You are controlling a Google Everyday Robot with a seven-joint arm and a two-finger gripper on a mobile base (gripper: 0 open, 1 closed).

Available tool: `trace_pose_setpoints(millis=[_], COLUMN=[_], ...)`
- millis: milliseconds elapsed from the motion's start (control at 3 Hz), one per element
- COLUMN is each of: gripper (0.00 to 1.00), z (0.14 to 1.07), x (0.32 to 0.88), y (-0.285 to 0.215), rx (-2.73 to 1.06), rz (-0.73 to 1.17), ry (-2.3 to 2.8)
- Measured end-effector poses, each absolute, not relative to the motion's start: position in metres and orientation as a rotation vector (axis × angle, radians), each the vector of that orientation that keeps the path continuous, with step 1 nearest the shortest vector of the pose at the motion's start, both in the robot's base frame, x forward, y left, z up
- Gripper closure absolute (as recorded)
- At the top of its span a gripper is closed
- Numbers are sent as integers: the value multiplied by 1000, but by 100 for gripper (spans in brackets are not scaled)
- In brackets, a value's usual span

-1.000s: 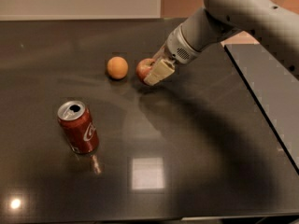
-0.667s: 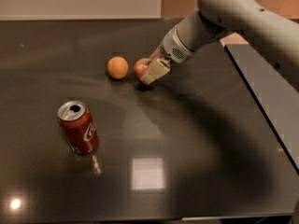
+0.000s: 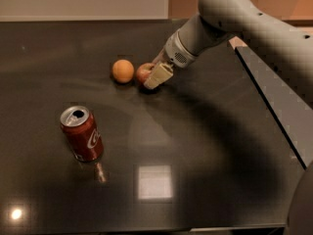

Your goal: Move apple near orange

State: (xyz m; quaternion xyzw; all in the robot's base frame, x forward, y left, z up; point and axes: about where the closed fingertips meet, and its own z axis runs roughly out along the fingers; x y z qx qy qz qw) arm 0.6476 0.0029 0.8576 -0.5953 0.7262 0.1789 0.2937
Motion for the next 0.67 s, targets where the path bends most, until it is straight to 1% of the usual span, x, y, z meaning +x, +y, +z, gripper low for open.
trace_pose_setpoints(millis=[667], gripper=[13], z=[855], x=[647], y=[6], rx=[-1592], rz=[483], ry=[1933])
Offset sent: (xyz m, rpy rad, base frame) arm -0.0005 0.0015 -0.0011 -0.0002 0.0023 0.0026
